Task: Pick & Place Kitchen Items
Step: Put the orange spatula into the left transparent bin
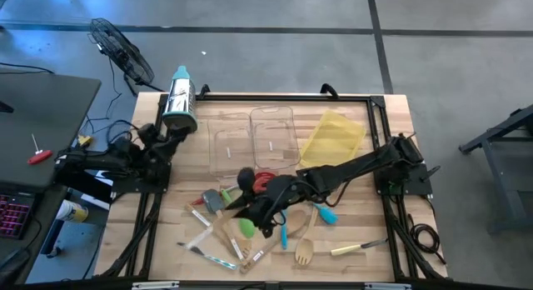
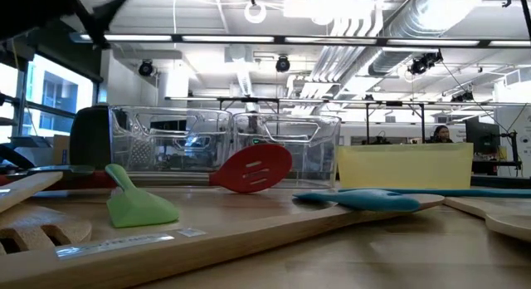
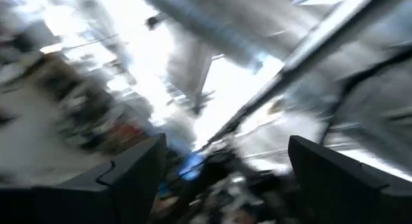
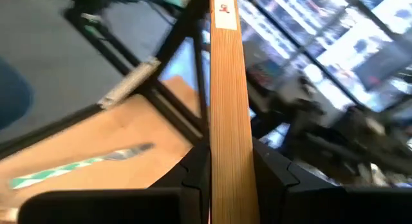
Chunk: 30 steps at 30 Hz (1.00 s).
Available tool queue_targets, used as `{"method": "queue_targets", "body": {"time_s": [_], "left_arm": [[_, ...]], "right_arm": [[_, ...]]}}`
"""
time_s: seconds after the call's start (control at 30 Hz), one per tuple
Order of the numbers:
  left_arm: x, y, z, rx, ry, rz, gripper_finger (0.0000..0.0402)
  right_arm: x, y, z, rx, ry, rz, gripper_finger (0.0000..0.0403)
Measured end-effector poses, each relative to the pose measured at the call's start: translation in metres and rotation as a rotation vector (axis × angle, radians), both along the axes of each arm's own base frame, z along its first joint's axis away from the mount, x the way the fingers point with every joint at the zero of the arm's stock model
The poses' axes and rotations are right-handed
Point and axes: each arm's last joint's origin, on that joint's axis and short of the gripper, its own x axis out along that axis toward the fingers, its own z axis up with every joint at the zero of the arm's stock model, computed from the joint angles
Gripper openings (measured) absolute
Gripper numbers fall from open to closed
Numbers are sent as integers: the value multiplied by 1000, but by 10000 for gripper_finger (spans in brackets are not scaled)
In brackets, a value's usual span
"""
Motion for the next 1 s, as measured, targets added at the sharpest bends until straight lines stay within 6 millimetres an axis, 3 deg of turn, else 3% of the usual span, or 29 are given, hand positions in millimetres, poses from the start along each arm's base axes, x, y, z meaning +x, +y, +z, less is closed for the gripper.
{"method": "queue_targets", "body": {"time_s": [0.3, 0.4, 0.57, 0.67, 0.77, 1.0], "left_arm": [[-7, -12, 20, 524, -87, -77, 324], [-3, -14, 23, 610, -74, -109, 324], [7, -21, 42, 900, -124, -164, 324], [22, -23, 63, 957, -72, -179, 324], [45, -24, 79, 1029, 85, -178, 324], [105, -47, 92, 1211, 324, -155, 324]], "right_arm": [[-18, -6, 45, 115, -184, -13, 64], [-20, -10, 51, 144, -205, 26, 64], [-18, -17, 52, 183, -197, 67, 64], [-16, -21, 52, 196, -200, 63, 64], [-16, -22, 52, 227, -187, 93, 64], [-18, -18, 51, 268, -148, 125, 64]]}}
